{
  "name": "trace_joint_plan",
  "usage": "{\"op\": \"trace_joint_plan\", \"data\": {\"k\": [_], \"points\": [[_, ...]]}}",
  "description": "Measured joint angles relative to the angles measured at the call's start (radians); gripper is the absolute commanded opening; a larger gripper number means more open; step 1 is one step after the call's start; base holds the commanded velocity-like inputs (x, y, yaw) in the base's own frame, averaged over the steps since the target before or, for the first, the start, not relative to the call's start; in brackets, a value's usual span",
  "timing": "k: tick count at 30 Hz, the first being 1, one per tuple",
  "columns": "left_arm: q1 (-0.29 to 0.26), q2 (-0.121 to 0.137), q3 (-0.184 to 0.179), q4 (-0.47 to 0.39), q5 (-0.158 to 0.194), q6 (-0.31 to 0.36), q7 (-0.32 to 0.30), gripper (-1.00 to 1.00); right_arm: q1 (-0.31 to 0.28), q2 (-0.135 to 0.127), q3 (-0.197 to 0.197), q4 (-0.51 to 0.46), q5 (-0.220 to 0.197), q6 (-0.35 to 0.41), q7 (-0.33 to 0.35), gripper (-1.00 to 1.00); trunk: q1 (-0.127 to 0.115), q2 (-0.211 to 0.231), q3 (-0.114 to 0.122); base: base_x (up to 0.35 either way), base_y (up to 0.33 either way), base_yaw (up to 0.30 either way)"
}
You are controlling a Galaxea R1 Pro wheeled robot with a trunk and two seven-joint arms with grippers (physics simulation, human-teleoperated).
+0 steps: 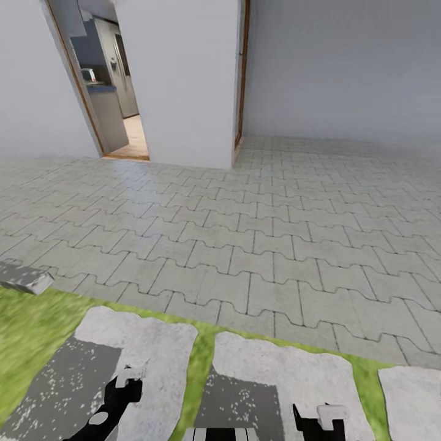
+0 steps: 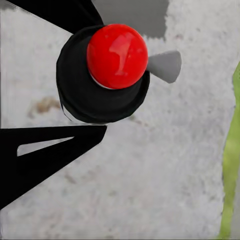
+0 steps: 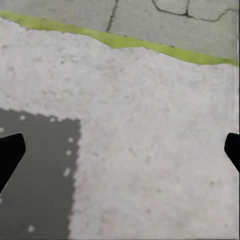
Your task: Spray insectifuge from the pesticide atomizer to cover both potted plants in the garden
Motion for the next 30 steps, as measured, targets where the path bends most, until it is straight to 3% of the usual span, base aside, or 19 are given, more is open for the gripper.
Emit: {"op": "trace_joint_plan", "data": {"k": [4,8,12,17,30], "points": [[0.025,0.024,0.003,0.011,0.002,0.0,0.0,-1.0,0.0,-0.001,0.001,0.022,0.001,-0.033,0.0,1.0,-0.002,0.001,0.02,0.0,0.0,-0.226],[0.047,0.059,0.008,0.014,0.006,-0.001,0.004,-1.0,0.0,-0.001,0.001,0.079,0.0,-0.143,-0.001,1.0,-0.014,0.022,0.035,0.0,0.0,-0.046],[0.064,0.079,0.006,0.014,0.027,-0.006,0.003,-1.0,0.0,0.0,0.002,0.102,0.001,-0.158,0.001,1.0,-0.021,0.036,0.042,0.0,0.0,-0.002],[0.066,0.08,0.005,0.013,0.029,-0.011,0.003,-1.0,0.0,0.002,0.003,0.126,0.0,-0.158,0.002,1.0,-0.021,0.036,0.042,0.0,0.0,0.0],[0.066,0.078,0.005,0.014,0.03,-0.009,0.003,-1.0,0.0,0.002,0.003,0.129,0.001,-0.158,0.002,1.0,-0.071,0.127,0.09,0.0,0.0,-0.141]]}}
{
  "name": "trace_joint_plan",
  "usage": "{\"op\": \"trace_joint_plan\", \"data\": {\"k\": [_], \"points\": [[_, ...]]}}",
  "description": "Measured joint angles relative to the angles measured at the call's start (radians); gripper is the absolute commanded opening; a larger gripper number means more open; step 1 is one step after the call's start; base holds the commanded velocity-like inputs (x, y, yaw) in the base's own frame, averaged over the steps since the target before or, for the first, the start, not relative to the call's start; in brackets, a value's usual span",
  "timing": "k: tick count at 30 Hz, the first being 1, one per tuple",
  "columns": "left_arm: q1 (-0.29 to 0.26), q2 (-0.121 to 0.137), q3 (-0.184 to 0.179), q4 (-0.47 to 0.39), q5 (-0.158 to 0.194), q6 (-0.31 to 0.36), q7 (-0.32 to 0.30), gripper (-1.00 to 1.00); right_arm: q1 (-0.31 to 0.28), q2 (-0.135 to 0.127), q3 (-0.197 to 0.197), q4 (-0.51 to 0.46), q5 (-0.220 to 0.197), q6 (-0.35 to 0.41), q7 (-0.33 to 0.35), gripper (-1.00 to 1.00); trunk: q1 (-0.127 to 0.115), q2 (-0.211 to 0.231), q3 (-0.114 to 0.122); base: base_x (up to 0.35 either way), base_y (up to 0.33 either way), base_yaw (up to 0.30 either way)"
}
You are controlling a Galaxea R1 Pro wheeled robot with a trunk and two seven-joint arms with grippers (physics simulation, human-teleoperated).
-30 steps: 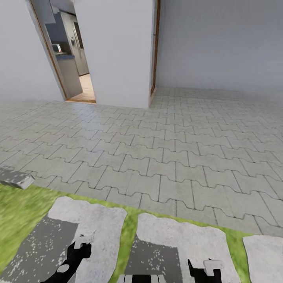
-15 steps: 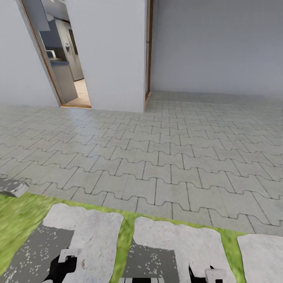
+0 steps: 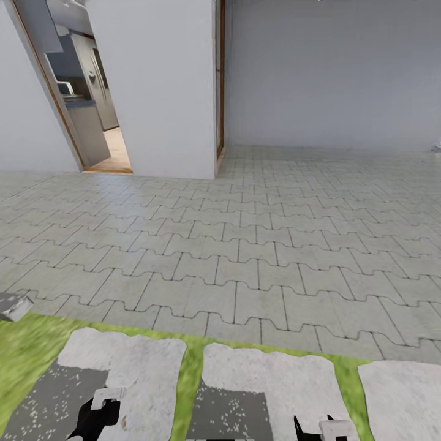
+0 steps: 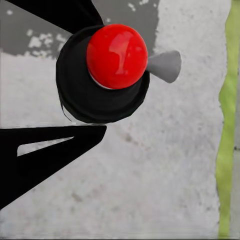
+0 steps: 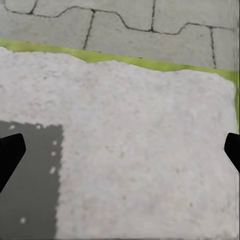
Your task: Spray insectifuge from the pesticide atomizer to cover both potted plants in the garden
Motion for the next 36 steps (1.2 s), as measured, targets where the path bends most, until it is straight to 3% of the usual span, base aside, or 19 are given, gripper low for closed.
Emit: {"op": "trace_joint_plan", "data": {"k": [7,36], "points": [[0.0,0.0,0.0,0.0,0.001,-0.001,0.0,-1.0,0.0,0.0,0.0,0.0,0.0,0.0,-0.001,1.0,-0.027,0.049,0.029,0.0,0.0,-0.229],[0.0,-0.002,0.0,0.001,0.0,-0.005,0.0,-1.0,0.0,0.0,-0.001,0.019,-0.001,0.0,-0.003,1.0,-0.027,0.049,0.056,0.0,0.0,-0.249]]}}
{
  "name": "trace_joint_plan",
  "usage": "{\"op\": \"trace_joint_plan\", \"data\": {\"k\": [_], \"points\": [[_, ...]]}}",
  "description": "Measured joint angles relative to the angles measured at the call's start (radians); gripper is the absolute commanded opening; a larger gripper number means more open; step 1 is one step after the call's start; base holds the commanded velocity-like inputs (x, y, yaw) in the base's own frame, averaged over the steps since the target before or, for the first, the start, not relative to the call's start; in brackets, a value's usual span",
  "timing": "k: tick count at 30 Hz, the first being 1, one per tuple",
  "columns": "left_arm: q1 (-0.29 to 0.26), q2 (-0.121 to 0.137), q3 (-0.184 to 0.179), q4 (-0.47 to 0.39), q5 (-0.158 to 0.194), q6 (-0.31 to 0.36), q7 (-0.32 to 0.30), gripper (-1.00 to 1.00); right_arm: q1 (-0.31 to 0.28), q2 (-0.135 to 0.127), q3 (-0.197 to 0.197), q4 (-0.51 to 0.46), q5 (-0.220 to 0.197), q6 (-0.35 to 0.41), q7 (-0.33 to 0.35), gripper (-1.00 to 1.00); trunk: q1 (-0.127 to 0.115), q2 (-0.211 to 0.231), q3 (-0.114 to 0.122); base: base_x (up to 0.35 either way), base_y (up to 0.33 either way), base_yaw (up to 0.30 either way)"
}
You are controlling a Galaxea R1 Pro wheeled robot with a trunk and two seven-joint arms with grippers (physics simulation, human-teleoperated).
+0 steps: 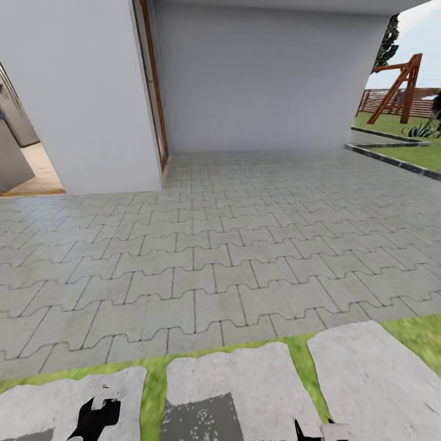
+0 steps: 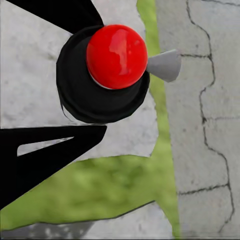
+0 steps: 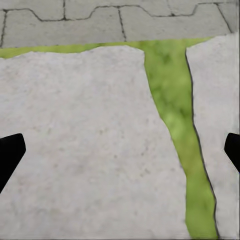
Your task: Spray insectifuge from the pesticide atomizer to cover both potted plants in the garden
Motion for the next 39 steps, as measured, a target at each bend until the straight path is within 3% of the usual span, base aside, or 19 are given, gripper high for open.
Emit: {"op": "trace_joint_plan", "data": {"k": [6,20,26,39], "points": [[0.007,-0.003,0.0,0.0,0.0,-0.001,0.0,-1.0,0.0,0.0,0.001,0.001,0.0,0.0,0.0,1.0,0.0,0.0,0.003,0.0,0.0,-0.224],[-0.013,-0.017,0.016,-0.007,0.004,-0.009,0.001,-1.0,0.0,0.014,0.0,0.025,-0.005,0.003,0.005,1.0,0.0,0.0,0.003,0.0,0.0,-0.012],[0.006,-0.014,0.015,-0.009,0.006,-0.009,0.003,-1.0,0.0,-0.019,0.0,0.051,-0.01,0.004,0.006,1.0,0.0,0.0,0.004,0.0,0.0,-0.05],[0.015,-0.012,0.014,-0.009,0.006,-0.009,0.004,-1.0,0.0,-0.024,0.0,0.055,-0.008,0.003,0.004,1.0,0.0,0.0,0.017,0.0,0.0,-0.206]]}}
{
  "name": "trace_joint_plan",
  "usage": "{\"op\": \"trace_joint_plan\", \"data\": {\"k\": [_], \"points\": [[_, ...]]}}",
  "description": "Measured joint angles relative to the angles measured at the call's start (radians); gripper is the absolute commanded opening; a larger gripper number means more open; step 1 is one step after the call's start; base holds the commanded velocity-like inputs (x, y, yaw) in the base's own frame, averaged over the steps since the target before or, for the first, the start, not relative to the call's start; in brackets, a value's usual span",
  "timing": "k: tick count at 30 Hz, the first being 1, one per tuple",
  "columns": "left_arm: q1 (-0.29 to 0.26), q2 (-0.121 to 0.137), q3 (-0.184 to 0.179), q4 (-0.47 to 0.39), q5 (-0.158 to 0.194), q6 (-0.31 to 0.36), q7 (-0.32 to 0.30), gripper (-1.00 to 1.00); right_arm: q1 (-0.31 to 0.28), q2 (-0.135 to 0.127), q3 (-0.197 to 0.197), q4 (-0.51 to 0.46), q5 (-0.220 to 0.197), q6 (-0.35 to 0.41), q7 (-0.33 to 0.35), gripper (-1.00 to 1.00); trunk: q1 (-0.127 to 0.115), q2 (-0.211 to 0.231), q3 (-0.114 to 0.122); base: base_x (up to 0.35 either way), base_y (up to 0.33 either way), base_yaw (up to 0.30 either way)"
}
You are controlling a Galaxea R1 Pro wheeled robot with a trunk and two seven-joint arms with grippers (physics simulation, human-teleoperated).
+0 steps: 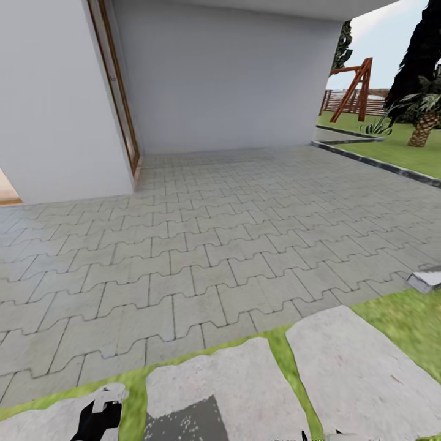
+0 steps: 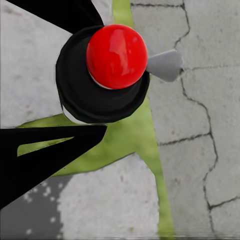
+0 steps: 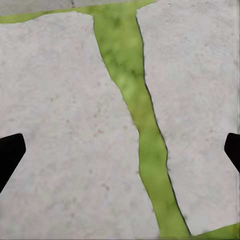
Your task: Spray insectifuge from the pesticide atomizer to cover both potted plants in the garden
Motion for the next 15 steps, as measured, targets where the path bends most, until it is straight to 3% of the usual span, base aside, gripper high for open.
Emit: {"op": "trace_joint_plan", "data": {"k": [15], "points": [[0.008,0.004,0.0,0.002,0.0,0.0,0.002,-1.0,0.0,-0.002,-0.002,0.019,-0.004,-0.001,-0.002,1.0,0.0,0.0,0.013,0.0,0.0,-0.229]]}}
